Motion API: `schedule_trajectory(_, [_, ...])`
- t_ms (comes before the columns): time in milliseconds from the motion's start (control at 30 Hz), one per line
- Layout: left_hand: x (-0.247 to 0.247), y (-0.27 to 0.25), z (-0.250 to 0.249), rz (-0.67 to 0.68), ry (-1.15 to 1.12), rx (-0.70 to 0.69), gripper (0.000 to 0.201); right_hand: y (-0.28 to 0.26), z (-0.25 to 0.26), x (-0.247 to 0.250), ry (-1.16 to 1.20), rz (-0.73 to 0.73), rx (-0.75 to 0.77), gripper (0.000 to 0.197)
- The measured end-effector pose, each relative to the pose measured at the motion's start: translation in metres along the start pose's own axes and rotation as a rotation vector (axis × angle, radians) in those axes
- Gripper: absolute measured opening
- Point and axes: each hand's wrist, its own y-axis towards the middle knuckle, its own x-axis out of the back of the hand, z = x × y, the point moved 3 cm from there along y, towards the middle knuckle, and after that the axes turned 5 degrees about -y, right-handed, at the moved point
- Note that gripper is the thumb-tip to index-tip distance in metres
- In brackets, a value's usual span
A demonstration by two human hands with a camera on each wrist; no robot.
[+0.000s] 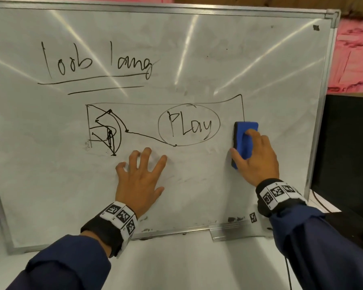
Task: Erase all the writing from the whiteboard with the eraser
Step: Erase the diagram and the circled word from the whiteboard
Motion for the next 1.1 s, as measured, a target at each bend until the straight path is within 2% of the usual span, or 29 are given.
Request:
schedule_trajectory(100, [-0.001,-0.001,0.000,-0.007,-0.007,-0.005,0.091,0.004,0.007,0.000,-0.012,-0.009,0.019,0.060])
schedule_trajectory(267, [-0.002,-0.002,0.007,0.009,-0.004,-0.021,0.089,-0.022,-0.009,-0.013,-0.058,0.041,0.033,0.060])
schedule_trajectory(533, [0.004,0.000,0.015,0.029,0.005,-0.052,0.084,0.029,0.021,0.013,-0.010,-0.118,0.047,0.054])
schedule_trajectory(733, [0.004,-0.004,0.020,-0.020,-0.066,-0.046,0.084,-0.004,0.001,-0.003,0.015,-0.094,0.015,0.057])
schedule_trajectory(1000, [0.017,0.005,0.035,-0.022,-0.073,-0.016,0.085,0.041,0.037,0.014,0.072,-0.184,0.014,0.057])
schedule_trajectory(1100, [0.016,0.003,0.036,0.000,-0.075,-0.013,0.083,0.032,0.040,0.009,0.053,-0.155,0.023,0.057])
